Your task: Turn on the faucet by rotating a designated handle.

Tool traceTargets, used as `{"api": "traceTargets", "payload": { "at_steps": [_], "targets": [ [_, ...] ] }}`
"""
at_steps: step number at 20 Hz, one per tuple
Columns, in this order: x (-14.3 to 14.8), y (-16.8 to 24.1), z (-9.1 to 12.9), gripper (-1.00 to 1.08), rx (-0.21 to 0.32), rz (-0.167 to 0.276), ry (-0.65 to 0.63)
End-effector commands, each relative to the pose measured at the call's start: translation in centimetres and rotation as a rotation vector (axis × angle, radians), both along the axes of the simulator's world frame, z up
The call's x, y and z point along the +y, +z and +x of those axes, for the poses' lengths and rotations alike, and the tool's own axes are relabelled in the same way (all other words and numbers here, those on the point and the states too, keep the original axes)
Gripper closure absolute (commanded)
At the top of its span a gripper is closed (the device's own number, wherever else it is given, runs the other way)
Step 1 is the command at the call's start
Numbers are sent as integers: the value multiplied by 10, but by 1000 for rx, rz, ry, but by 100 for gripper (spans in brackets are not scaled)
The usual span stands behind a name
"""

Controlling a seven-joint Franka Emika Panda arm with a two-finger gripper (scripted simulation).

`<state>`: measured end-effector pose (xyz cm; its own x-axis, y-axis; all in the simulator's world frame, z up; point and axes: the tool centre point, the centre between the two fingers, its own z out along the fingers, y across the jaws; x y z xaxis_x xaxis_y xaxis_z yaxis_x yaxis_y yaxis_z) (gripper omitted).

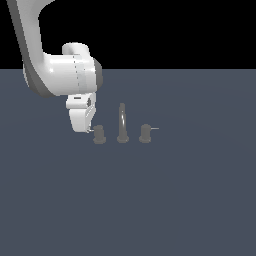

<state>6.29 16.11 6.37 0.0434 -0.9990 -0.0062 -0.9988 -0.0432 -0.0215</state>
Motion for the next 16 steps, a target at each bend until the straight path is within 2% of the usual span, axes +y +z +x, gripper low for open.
{"api": "traceTargets", "payload": {
  "at_steps": [1,8,10,16],
  "targets": [
    [-3,0,-14,108,17,-7,0],
    [-6,0,-35,108,20,-7,2],
    [4,-1,-30,108,12,2,13],
    [-19,0,-43,108,17,-3,8]
  ]
}}
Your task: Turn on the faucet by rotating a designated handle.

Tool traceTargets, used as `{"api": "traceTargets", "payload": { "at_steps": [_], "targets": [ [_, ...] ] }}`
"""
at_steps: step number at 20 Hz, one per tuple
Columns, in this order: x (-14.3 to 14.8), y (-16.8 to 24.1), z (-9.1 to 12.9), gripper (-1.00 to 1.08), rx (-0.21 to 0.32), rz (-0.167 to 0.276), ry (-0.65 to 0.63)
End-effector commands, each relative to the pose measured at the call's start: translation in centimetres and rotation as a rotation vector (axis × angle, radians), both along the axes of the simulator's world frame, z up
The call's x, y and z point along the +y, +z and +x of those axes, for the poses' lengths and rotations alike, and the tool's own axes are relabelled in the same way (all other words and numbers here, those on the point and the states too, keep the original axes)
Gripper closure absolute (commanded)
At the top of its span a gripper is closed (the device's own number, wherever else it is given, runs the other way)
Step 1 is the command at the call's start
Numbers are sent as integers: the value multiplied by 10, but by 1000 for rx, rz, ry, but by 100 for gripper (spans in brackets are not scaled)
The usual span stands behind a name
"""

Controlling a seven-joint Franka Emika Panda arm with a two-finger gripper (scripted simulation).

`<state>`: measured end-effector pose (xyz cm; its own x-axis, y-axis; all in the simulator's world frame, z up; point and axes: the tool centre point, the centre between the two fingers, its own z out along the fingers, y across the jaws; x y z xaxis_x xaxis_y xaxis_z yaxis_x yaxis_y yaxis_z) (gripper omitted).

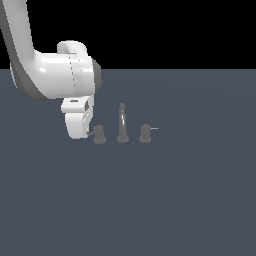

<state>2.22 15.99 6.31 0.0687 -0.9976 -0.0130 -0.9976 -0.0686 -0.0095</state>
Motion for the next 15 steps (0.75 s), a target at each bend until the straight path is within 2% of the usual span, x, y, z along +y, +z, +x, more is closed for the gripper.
{"api": "traceTargets", "payload": {
  "at_steps": [1,6,7,14,15],
  "targets": [
    [-22,0,-4,108,5,-10,-19],
    [-37,0,-13,108,8,-13,-22],
    [-14,0,-12,108,3,0,6],
    [-71,0,-1,108,8,-12,-20],
    [-71,0,-1,108,8,-12,-20]
  ]
}}
